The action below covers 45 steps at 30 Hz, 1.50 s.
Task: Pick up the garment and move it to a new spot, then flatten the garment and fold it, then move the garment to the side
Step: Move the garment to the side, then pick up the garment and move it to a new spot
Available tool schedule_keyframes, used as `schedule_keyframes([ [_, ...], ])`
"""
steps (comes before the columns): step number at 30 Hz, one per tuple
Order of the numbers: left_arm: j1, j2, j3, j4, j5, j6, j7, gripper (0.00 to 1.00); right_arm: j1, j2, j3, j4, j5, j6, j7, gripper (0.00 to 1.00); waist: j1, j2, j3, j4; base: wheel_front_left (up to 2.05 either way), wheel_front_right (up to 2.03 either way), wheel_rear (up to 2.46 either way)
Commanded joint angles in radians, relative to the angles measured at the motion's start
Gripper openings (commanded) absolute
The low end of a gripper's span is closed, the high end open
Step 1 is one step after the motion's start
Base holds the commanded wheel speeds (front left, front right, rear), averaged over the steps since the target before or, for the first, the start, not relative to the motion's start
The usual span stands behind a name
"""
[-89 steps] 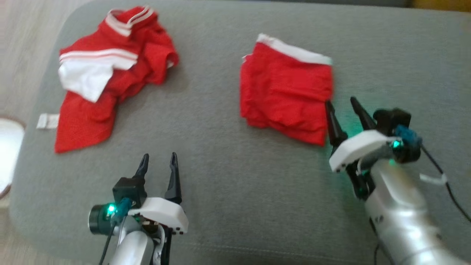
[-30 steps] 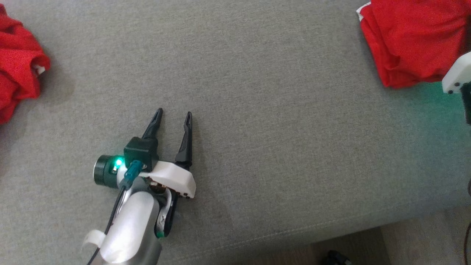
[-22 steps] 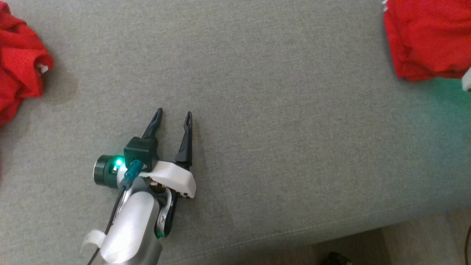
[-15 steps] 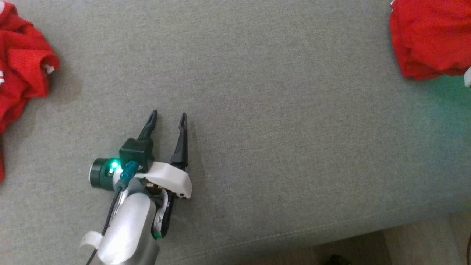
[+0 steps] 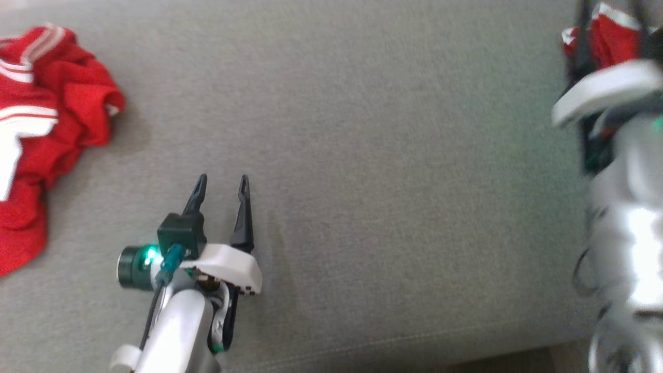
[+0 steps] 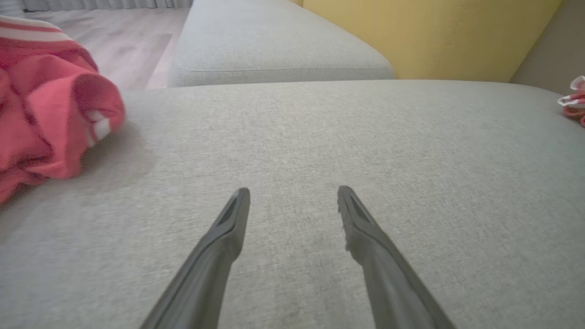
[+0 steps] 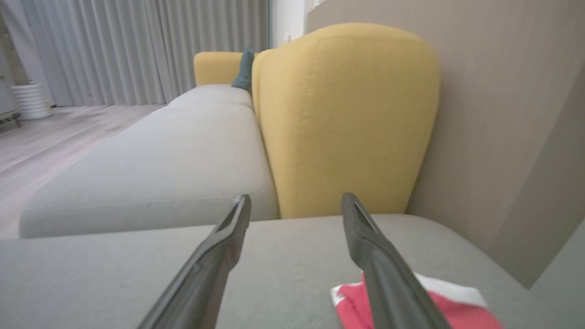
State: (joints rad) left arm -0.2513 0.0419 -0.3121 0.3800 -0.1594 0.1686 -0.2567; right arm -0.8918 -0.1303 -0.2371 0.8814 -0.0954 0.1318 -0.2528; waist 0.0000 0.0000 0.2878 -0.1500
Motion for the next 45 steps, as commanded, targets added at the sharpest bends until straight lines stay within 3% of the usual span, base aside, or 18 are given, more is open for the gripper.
schedule_keyframes([
  [1, 0.01, 0.008, 0.033, -0.034, 0.002, 0.015, -0.005, 1.0, 0.081, 0.023, 0.062, -0.069, 0.033, -0.001, -0.009, 1.0, 0.0, 0.0, -0.058, 0.043, 0.0, 0.0, 0.0],
  [11, 0.082, 0.008, 0.078, -0.054, -0.004, 0.051, -0.005, 1.0, 0.379, 0.076, 0.225, -0.169, 0.188, -0.001, -0.009, 1.0, 0.0, 0.0, -0.153, 0.121, 0.0, 0.0, 0.0],
  [19, 0.149, 0.008, 0.144, -0.052, 0.011, 0.053, -0.005, 1.0, 0.547, 0.08, 0.338, -0.232, 0.245, -0.001, -0.009, 1.0, 0.0, 0.0, -0.214, 0.127, 0.0, 0.0, 0.0],
  [29, 0.178, 0.008, 0.162, -0.046, 0.001, 0.056, -0.005, 1.0, 0.59, 0.08, 0.358, -0.253, 0.272, -0.001, -0.009, 1.0, 0.0, 0.0, -0.24, 0.129, 0.0, 0.0, 0.0],
  [33, 0.165, 0.008, 0.157, -0.045, 0.0, 0.055, -0.005, 1.0, 0.596, 0.08, 0.358, -0.262, 0.278, -0.001, -0.009, 1.0, 0.0, 0.0, -0.232, 0.184, 0.0, 0.0, 0.0],
  [41, 0.185, 0.008, 0.173, -0.054, -0.006, 0.05, -0.005, 1.0, 0.61, 0.08, 0.398, -0.262, 0.319, -0.001, -0.009, 1.0, 0.0, 0.0, -0.245, 0.407, 0.0, 0.0, 0.0],
  [45, 0.212, 0.008, 0.208, -0.053, 0.003, 0.048, -0.005, 1.0, 0.606, 0.08, 0.419, -0.26, 0.338, -0.001, -0.009, 1.0, 0.0, 0.0, -0.254, 0.471, 0.0, 0.0, 0.0],
])
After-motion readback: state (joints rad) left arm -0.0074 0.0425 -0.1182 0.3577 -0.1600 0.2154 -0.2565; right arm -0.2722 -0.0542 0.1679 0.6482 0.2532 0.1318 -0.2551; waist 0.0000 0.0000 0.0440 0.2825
